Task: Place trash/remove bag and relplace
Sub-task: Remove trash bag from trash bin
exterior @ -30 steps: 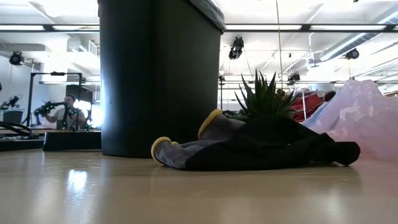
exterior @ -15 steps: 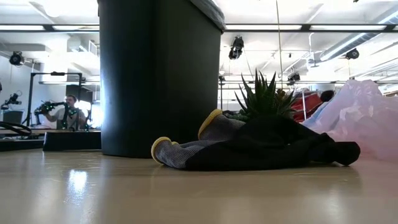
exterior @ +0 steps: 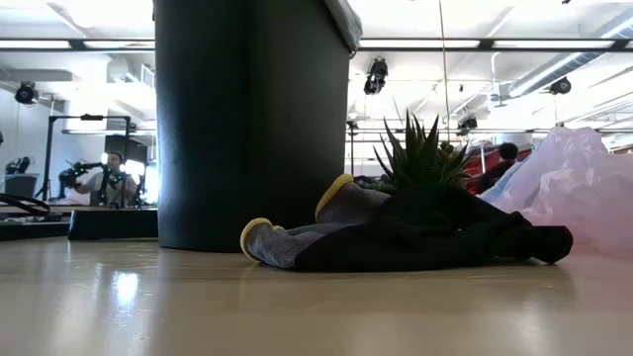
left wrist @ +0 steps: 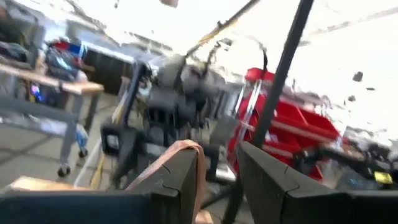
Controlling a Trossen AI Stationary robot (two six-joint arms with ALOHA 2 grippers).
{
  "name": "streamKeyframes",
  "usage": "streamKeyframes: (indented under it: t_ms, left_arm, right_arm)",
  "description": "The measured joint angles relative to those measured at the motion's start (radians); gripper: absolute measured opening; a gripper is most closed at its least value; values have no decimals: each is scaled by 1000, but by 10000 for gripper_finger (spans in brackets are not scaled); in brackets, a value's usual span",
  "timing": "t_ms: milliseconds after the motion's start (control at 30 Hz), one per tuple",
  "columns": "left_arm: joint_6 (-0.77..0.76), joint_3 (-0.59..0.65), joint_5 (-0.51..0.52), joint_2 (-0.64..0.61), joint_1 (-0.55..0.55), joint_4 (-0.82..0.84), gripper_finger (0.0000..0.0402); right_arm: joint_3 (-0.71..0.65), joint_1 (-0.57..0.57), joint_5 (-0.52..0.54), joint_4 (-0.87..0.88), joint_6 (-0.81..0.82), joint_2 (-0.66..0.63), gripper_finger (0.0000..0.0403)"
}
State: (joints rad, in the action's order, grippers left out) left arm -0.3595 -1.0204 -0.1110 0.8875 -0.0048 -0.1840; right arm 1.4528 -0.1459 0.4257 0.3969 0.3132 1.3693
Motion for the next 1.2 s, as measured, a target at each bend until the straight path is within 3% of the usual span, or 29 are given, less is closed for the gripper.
streamKeyframes:
  t_ms: [300,567,733,967,1200]
  left_arm:
    - [7,0,125,-5,0,-86,97]
    - [6,1,237,4,0,-171,97]
    - [4,2,234,8,0,-217,97]
    - [-14,2,221,7,0,-217,97]
    - [-37,2,133,9,-1,-207,97]
  right_arm:
    - [-3,-61,1,257,-23,39,186]
    - [-24,-107,144,358,83,64,186]
    - [-102,-106,165,275,91,95,186]
    - [-226,-68,146,-26,73,106,186]
    - [-165,-70,151,-119,-54,51,186]
